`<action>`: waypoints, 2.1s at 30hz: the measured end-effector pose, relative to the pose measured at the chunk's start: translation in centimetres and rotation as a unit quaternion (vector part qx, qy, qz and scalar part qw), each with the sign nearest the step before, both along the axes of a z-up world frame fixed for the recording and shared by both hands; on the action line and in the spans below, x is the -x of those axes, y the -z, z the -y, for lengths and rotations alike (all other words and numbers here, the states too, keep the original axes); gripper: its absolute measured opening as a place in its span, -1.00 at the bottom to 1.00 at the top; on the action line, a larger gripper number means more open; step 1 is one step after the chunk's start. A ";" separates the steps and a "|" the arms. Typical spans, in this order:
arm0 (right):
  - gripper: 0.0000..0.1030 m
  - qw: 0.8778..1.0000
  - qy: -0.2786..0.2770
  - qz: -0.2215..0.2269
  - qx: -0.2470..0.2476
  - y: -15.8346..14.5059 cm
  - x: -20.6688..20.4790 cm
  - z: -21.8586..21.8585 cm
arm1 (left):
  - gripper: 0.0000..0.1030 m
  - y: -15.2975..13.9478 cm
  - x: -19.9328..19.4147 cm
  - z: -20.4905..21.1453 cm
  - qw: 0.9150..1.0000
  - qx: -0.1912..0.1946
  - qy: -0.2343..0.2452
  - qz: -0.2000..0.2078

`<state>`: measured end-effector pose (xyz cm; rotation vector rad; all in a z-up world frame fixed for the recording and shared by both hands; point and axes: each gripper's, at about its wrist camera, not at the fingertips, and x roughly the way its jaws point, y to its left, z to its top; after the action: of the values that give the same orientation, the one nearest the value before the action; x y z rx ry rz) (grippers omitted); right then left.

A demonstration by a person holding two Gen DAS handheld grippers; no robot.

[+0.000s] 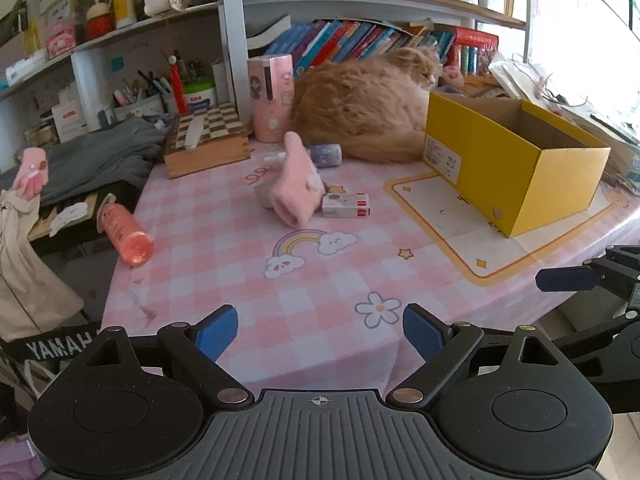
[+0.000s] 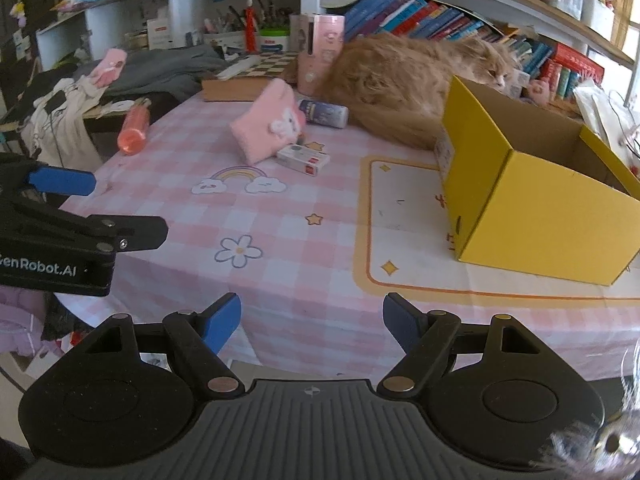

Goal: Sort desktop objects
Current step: 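Move both tools toward the pink glove and small white-and-red box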

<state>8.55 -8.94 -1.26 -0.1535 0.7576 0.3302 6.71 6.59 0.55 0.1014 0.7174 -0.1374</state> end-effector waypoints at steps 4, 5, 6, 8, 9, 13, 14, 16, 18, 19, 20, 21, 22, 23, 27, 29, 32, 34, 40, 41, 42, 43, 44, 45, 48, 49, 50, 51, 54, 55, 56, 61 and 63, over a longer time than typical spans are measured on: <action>0.49 1.000 0.001 0.001 -0.002 -0.2 0.2 -0.5 | 0.79 0.0 0.2 -0.4 1.000 0.005 0.004 0.001; 0.49 1.000 0.003 0.002 -0.002 -0.2 0.2 -0.6 | 0.79 -0.1 0.2 -0.5 1.000 0.008 0.002 0.001; 0.49 1.000 0.004 0.002 -0.001 -0.2 0.3 -0.7 | 0.79 -0.1 0.2 -0.6 1.000 0.010 0.001 0.001; 0.49 1.000 0.003 0.004 0.002 -0.3 0.3 -0.9 | 0.79 -0.2 0.2 -0.9 1.000 0.015 -0.003 0.003; 0.49 1.000 0.002 0.007 0.003 -0.4 0.3 -1.0 | 0.79 -0.2 0.2 -1.0 1.000 0.018 -0.005 0.003; 0.49 1.000 -0.004 0.015 0.012 -0.7 0.2 -1.2 | 0.79 -0.2 0.0 -1.0 1.000 0.023 -0.008 0.004; 0.49 1.000 -0.006 0.014 0.013 -0.7 0.1 -1.3 | 0.79 -0.2 0.0 -1.0 1.000 0.025 -0.006 0.004; 0.49 1.000 -0.010 0.011 0.014 -0.6 -0.1 -1.4 | 0.79 -0.2 0.1 -0.9 1.000 0.028 -0.003 0.006; 0.49 1.000 -0.012 0.011 0.014 -0.6 -0.3 -1.4 | 0.79 -0.2 0.0 -0.7 1.000 0.030 0.001 0.008; 0.49 1.000 -0.013 0.011 0.014 -0.6 -0.5 -1.4 | 0.79 -0.3 -0.1 -0.5 1.000 0.029 0.004 0.010; 0.49 1.000 -0.014 0.010 0.015 -0.6 -0.6 -1.3 | 0.79 -0.3 -0.1 -0.4 1.000 0.028 0.007 0.012; 0.49 1.000 -0.015 0.011 0.015 -0.6 -0.8 -1.3 | 0.79 -0.3 -0.2 -0.2 0.999 0.027 0.010 0.015; 0.49 1.000 -0.015 0.012 0.017 -0.6 -1.1 -1.2 | 0.79 -0.3 -0.4 0.0 0.999 0.025 0.012 0.017; 0.49 1.000 -0.016 0.012 0.018 -0.6 -1.4 -1.2 | 0.79 -0.3 -0.6 0.2 0.999 0.024 0.014 0.019; 0.49 0.999 -0.026 0.010 0.020 -0.4 -3.0 -1.0 | 0.79 -0.3 -1.9 0.9 1.000 0.017 0.013 0.023; 0.49 0.999 -0.033 0.008 0.017 -0.4 -3.9 -0.9 | 0.79 -0.4 -2.6 1.1 0.999 0.019 0.010 0.027; 0.49 0.999 -0.040 0.013 0.015 -0.5 -5.3 -0.7 | 0.79 -0.5 -3.7 1.2 0.999 0.027 0.002 0.029; 0.49 0.999 -0.043 0.011 0.010 -0.5 -6.4 -0.5 | 0.79 -0.5 -4.6 1.3 0.999 0.025 -0.007 0.028; 0.49 0.999 -0.052 0.001 -0.007 -0.4 -9.6 0.2 | 0.79 -0.6 -7.4 1.3 0.999 0.028 -0.034 0.023; 0.49 0.999 -0.053 0.000 -0.010 -0.4 -10.2 0.2 | 0.79 -0.7 -7.8 1.3 0.999 0.027 -0.038 0.023; 0.49 0.998 -0.055 0.000 -0.012 -0.4 -10.6 0.3 | 0.79 -0.7 -8.3 1.3 0.999 0.025 -0.042 0.024; 0.49 0.998 -0.057 0.001 -0.015 -0.4 -11.1 0.3 | 0.79 -0.8 -8.7 1.4 0.998 0.023 -0.045 0.025; 0.49 0.998 -0.059 0.001 -0.018 -0.4 -11.5 0.3 | 0.79 -0.9 -9.0 1.4 0.998 0.021 -0.049 0.026; 0.49 0.998 -0.060 0.002 -0.021 -0.4 -11.9 0.3 | 0.79 -1.0 -9.4 1.4 0.998 0.020 -0.053 0.027; 0.48 0.997 -0.066 -0.001 -0.028 -0.3 -13.3 0.1 | 0.79 -1.2 -10.4 1.2 0.997 0.018 -0.066 0.028; 0.48 0.997 -0.069 -0.002 -0.029 -0.3 -13.7 0.0 | 0.79 -1.2 -10.6 1.2 0.997 0.018 -0.070 0.027; 0.48 0.997 -0.072 -0.003 -0.031 -0.3 -14.1 -0.1 | 0.79 -1.2 -10.8 1.1 0.997 0.017 -0.073 0.027; 0.48 0.996 -0.077 -0.004 -0.033 -0.2 -14.5 -0.3 | 0.79 -1.2 -11.0 1.0 0.997 0.015 -0.077 0.027; 0.46 0.995 -0.092 -0.011 -0.033 0.0 -15.6 -0.9 | 0.79 -1.1 -11.4 0.7 0.996 0.009 -0.089 0.025; 0.45 0.995 -0.096 -0.013 -0.030 0.1 -16.0 -1.2 | 0.79 -1.1 -11.5 0.5 0.995 0.008 -0.095 0.023; 0.44 0.994 -0.100 -0.015 -0.027 0.3 -16.3 -1.4 | 0.79 -1.1 -11.6 0.4 0.995 0.008 -0.102 0.021; 0.43 0.994 -0.106 -0.025 -0.033 0.9 -18.4 -2.0 | 0.79 -0.9 -12.3 -0.3 0.992 0.006 -0.127 0.013; 0.42 0.993 -0.102 -0.033 -0.039 1.2 -19.4 -2.3 | 0.79 -0.9 -12.6 -0.3 0.991 0.003 -0.132 0.012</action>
<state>27.93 -6.68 -2.46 -0.1467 0.7943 0.5607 19.29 6.91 1.49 0.0020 0.6996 0.1157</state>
